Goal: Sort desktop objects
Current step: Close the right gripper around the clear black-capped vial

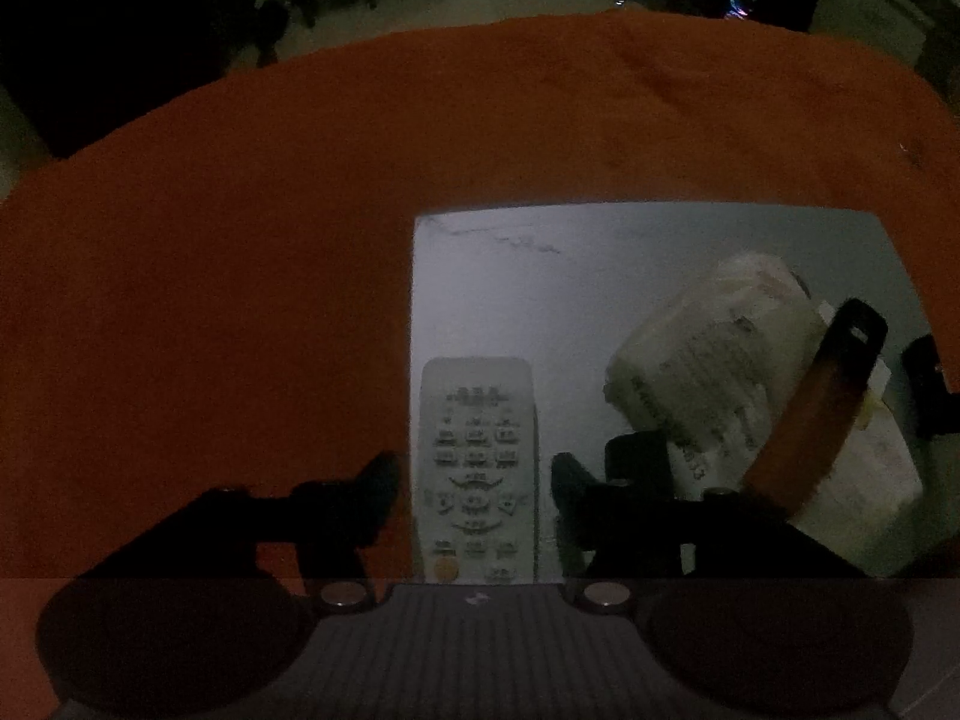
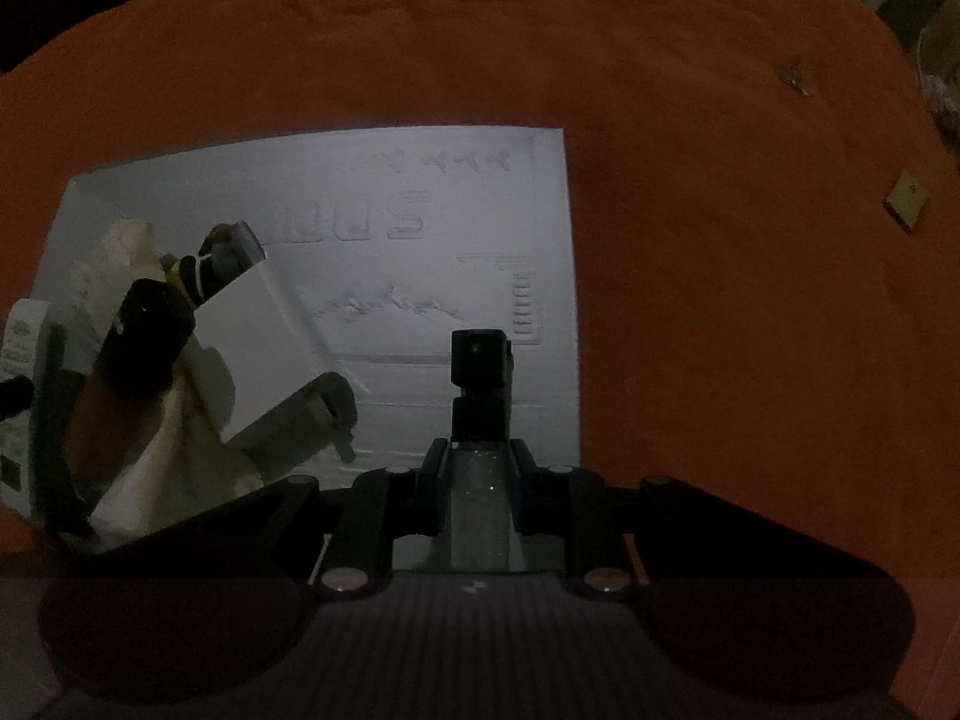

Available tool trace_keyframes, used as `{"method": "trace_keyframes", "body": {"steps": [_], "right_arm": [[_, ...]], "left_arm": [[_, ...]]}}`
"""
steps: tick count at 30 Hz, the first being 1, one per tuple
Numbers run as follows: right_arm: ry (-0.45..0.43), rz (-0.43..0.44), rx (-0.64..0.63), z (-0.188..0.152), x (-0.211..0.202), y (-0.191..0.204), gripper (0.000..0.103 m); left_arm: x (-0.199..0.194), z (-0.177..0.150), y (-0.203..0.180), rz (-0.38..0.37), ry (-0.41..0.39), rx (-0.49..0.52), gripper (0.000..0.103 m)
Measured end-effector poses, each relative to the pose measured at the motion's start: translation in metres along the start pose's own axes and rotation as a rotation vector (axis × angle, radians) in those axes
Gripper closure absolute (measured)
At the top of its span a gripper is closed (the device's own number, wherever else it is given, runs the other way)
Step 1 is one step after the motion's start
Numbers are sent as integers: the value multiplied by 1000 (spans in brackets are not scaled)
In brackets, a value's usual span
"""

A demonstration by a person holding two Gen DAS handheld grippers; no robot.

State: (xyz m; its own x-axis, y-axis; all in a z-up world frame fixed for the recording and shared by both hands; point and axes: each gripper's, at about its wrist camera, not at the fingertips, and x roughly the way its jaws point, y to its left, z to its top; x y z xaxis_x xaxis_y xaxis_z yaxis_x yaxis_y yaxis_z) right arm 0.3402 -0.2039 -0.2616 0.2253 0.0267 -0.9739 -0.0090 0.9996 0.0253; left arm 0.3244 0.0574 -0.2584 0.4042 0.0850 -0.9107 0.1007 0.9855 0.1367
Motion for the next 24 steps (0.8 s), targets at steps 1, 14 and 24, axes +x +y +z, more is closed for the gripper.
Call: {"method": "trace_keyframes", "body": {"steps": [1,14,24], "right_arm": [[-1,3,-3,0,1,0,81],[14,-6,-14,-1,5,-5,81],[12,-22,-5,7,9,-6,78]], "left_arm": [[1,0,-2,1,5,9,49],[8,-10,-4,10,65,32,49],[2,-13,-6,8,85,29,62]]}}
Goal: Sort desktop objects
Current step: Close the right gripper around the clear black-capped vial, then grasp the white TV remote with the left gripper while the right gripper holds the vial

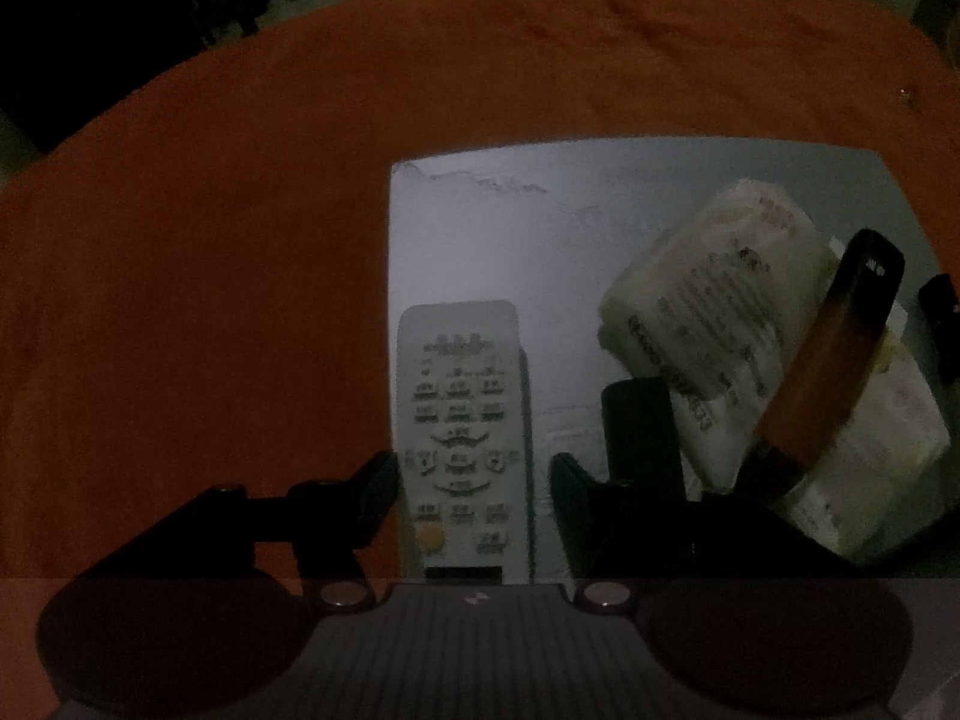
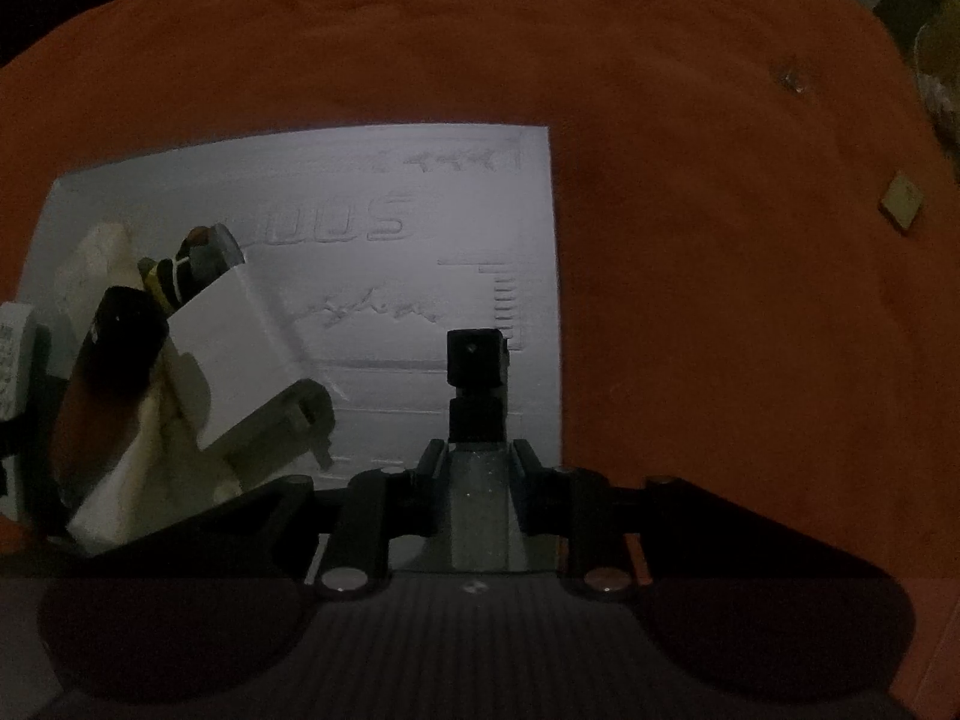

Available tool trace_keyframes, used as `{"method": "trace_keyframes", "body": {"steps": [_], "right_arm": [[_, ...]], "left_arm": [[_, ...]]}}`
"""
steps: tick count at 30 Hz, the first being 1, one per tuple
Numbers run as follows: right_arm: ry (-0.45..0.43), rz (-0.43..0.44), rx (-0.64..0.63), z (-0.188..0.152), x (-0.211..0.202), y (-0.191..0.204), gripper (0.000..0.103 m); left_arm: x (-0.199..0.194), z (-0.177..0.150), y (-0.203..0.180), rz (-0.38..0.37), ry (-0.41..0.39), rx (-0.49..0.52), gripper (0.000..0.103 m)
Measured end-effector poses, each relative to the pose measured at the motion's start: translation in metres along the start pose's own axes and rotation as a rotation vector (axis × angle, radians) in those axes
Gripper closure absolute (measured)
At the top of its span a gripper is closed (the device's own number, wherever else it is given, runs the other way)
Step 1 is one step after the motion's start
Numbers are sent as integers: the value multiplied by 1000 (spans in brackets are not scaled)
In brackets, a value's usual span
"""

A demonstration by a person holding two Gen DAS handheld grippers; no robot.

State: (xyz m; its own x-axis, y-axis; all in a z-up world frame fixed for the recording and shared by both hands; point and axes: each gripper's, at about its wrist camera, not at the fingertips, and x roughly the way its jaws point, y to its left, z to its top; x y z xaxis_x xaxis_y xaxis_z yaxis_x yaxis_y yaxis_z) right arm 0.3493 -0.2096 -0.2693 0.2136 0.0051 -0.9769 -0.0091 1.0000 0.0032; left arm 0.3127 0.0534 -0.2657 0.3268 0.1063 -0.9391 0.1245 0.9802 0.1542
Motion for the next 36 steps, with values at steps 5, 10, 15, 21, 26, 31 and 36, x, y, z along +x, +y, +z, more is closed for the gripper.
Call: {"method": "trace_keyframes", "body": {"steps": [5,10,15,21,26,31,36], "right_arm": [[-4,-2,-39,-6,0,6,78],[3,-17,-78,-14,-2,11,74],[8,-15,-68,-15,-4,10,73],[-12,-23,-80,-14,-2,10,81],[-16,0,-59,-9,-1,3,81],[-33,24,-40,-3,-9,0,81],[-43,34,-37,0,-13,-1,81]], "left_arm": [[-4,-5,-1,-23,0,-14,62],[-6,-4,-11,-15,5,-32,62],[-6,-6,-20,-11,7,-25,62],[-6,-8,-32,-12,4,-39,62],[-6,-9,-40,-27,-4,-50,62],[-7,-5,-43,-55,-9,-84,62],[-13,-2,-46,-68,-15,-114,62]]}}
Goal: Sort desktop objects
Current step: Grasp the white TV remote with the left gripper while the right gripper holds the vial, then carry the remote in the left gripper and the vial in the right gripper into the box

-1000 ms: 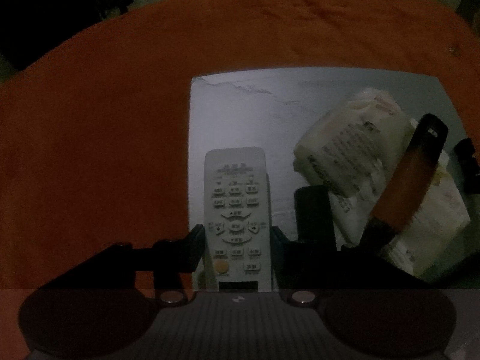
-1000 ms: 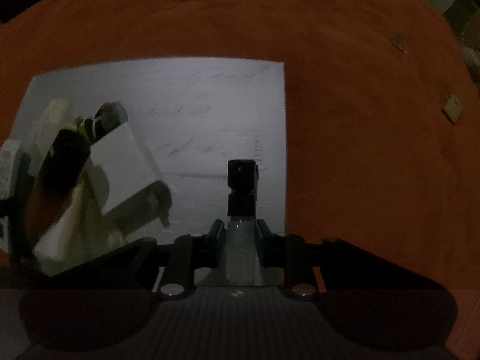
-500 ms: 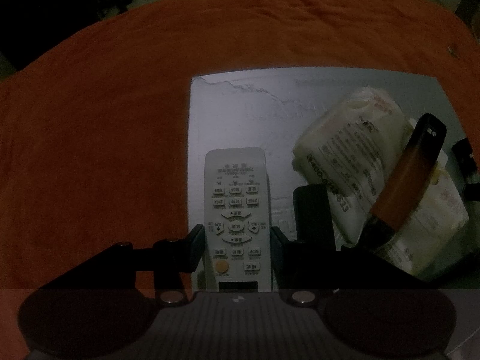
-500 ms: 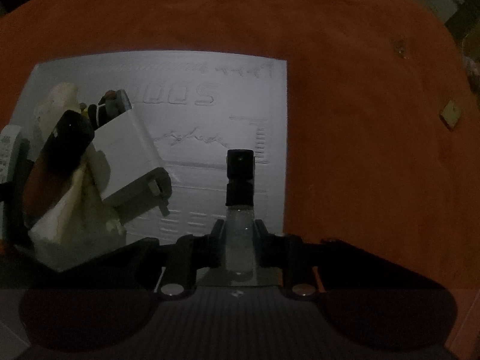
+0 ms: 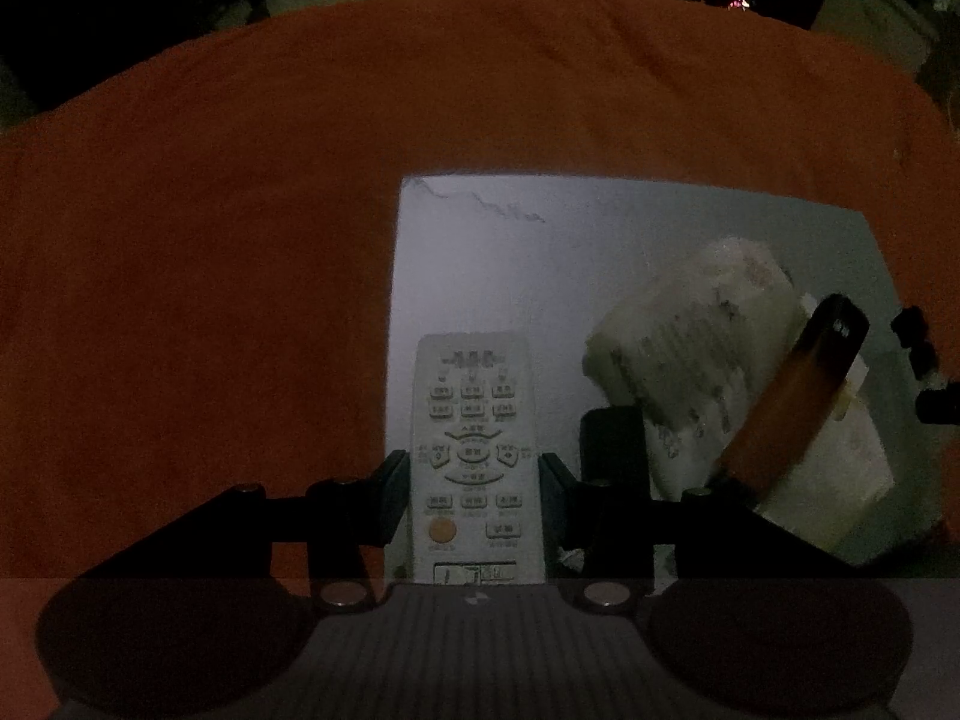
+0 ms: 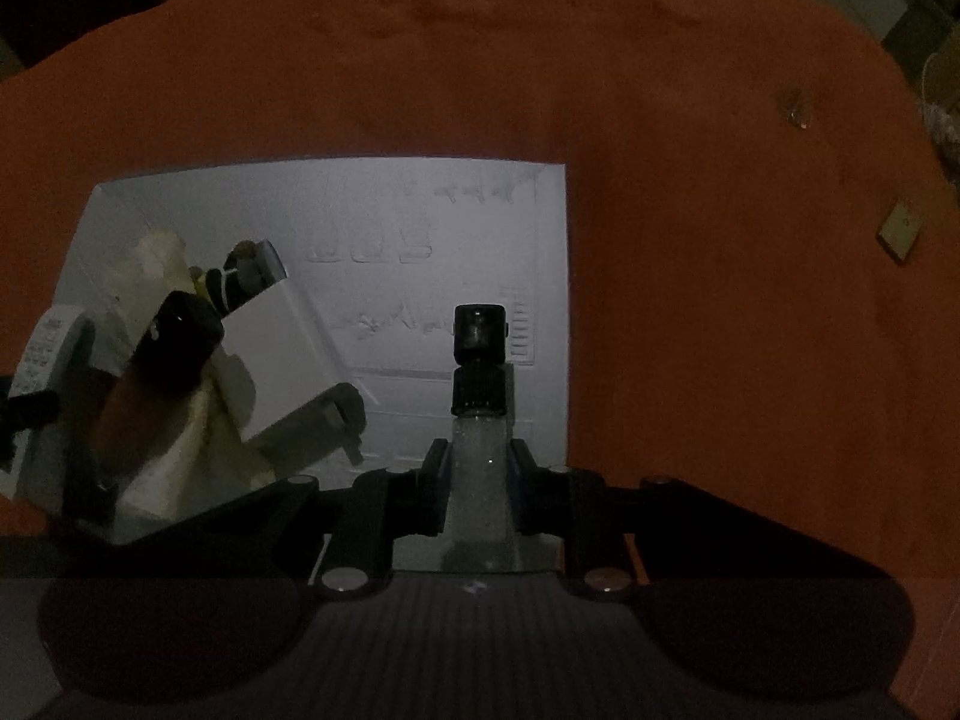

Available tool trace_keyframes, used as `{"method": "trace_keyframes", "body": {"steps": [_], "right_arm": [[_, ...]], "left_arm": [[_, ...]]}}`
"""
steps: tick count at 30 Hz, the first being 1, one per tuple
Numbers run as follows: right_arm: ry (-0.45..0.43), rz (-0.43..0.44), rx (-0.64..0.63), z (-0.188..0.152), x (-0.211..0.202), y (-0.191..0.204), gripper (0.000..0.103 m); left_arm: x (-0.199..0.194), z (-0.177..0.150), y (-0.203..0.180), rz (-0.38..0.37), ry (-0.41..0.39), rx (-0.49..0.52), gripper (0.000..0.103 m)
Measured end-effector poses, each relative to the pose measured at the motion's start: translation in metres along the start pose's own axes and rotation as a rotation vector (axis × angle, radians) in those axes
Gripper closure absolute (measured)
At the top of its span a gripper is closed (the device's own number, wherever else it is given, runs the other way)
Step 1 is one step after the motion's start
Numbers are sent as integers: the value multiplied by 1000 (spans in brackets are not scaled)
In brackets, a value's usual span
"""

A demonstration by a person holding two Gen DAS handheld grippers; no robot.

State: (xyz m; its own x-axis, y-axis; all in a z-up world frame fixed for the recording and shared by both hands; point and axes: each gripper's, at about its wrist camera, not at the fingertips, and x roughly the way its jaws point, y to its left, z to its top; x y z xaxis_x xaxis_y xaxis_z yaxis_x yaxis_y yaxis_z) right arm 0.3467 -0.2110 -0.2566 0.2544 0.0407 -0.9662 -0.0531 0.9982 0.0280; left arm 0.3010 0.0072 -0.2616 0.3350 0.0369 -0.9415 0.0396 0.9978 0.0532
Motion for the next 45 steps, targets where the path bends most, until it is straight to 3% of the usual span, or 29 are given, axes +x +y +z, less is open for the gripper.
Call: {"method": "trace_keyframes", "body": {"steps": [17,34,45], "right_arm": [[-9,35,-26,-8,-25,3,81],[-22,99,-21,-11,-48,0,81],[-64,134,-67,-21,-91,0,81]], "left_arm": [[-4,7,-44,-52,-22,-34,62],[31,52,-52,-113,-31,-54,62],[-10,47,-73,-169,-124,-25,62]]}}
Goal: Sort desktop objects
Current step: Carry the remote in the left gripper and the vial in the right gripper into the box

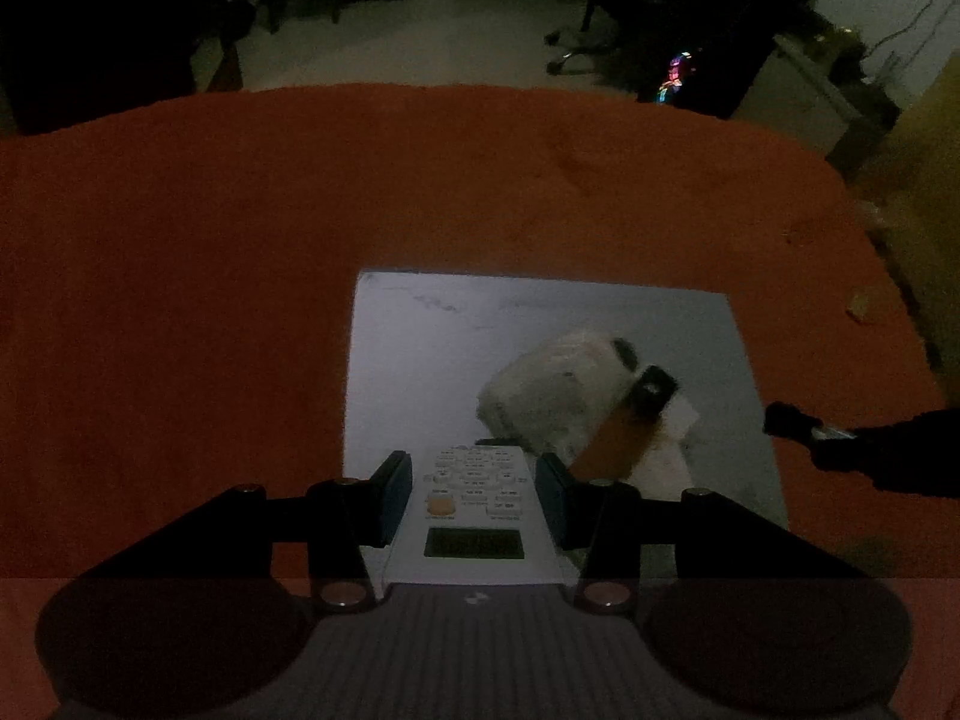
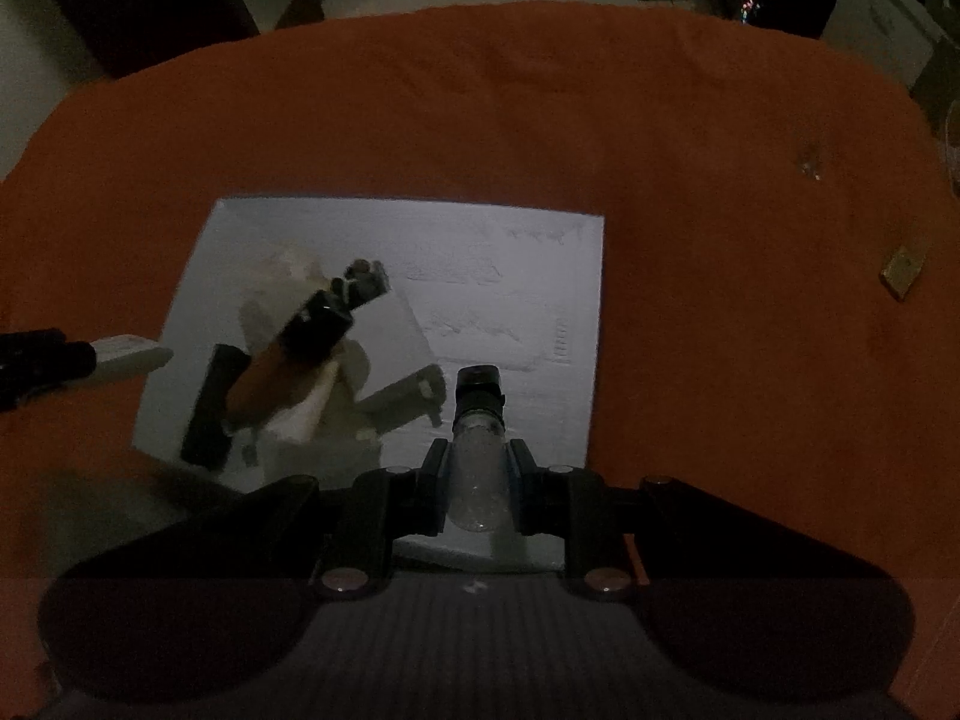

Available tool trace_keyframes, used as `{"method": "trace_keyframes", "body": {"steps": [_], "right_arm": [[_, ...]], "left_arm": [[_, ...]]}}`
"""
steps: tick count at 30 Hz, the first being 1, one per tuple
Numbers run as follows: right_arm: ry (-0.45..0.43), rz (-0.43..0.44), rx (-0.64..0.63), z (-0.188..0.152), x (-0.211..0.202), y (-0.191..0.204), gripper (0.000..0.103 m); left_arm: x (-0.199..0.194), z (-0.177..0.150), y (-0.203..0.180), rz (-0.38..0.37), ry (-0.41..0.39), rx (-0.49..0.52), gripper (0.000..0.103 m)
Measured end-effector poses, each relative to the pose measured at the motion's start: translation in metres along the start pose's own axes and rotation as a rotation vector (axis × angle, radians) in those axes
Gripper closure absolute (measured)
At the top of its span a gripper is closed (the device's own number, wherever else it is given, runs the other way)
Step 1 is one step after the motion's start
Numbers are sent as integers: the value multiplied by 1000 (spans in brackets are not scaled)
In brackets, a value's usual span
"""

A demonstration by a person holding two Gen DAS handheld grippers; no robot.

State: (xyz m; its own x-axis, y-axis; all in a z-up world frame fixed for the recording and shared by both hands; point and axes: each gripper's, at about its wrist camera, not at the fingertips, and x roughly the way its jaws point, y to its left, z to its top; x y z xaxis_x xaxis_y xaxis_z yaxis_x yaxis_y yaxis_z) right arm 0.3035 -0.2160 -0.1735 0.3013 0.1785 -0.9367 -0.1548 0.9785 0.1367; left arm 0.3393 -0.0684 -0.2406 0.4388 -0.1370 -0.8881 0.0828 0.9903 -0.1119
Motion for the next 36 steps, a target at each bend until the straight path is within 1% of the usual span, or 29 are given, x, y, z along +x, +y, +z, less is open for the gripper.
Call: {"method": "trace_keyframes", "body": {"steps": [3,6,9,11,15,18,23,29,30,33,34,36], "right_arm": [[-19,33,-7,-5,-20,4,81],[-37,78,-17,-12,-41,10,81],[-54,123,-10,-18,-60,14,81],[-63,144,-16,-23,-72,18,81],[-72,167,-22,-36,-92,24,81],[-80,138,-10,-51,-107,26,81],[-68,129,20,-80,-123,25,81],[-7,135,22,-116,-126,27,81],[6,140,21,-121,-126,28,81],[37,154,9,-135,-124,33,81],[48,159,10,-138,-122,34,81],[67,163,2,-143,-117,36,81]], "left_arm": [[-13,-9,-4,-38,-5,6,62],[-37,-20,-7,-74,-18,13,62],[-79,-43,-10,-85,-74,59,62],[-99,-51,-15,-95,-97,89,62],[-109,-59,-23,-100,-82,70,62],[-116,-69,-23,-103,-78,43,62],[-131,-96,-21,-99,-70,55,62],[-137,-131,-22,-115,-11,74,62],[-137,-135,-24,-116,-11,78,62],[-136,-152,-30,-77,-59,128,62],[-134,-155,-31,-77,-54,130,62],[-127,-159,-28,-93,-22,98,62]]}}
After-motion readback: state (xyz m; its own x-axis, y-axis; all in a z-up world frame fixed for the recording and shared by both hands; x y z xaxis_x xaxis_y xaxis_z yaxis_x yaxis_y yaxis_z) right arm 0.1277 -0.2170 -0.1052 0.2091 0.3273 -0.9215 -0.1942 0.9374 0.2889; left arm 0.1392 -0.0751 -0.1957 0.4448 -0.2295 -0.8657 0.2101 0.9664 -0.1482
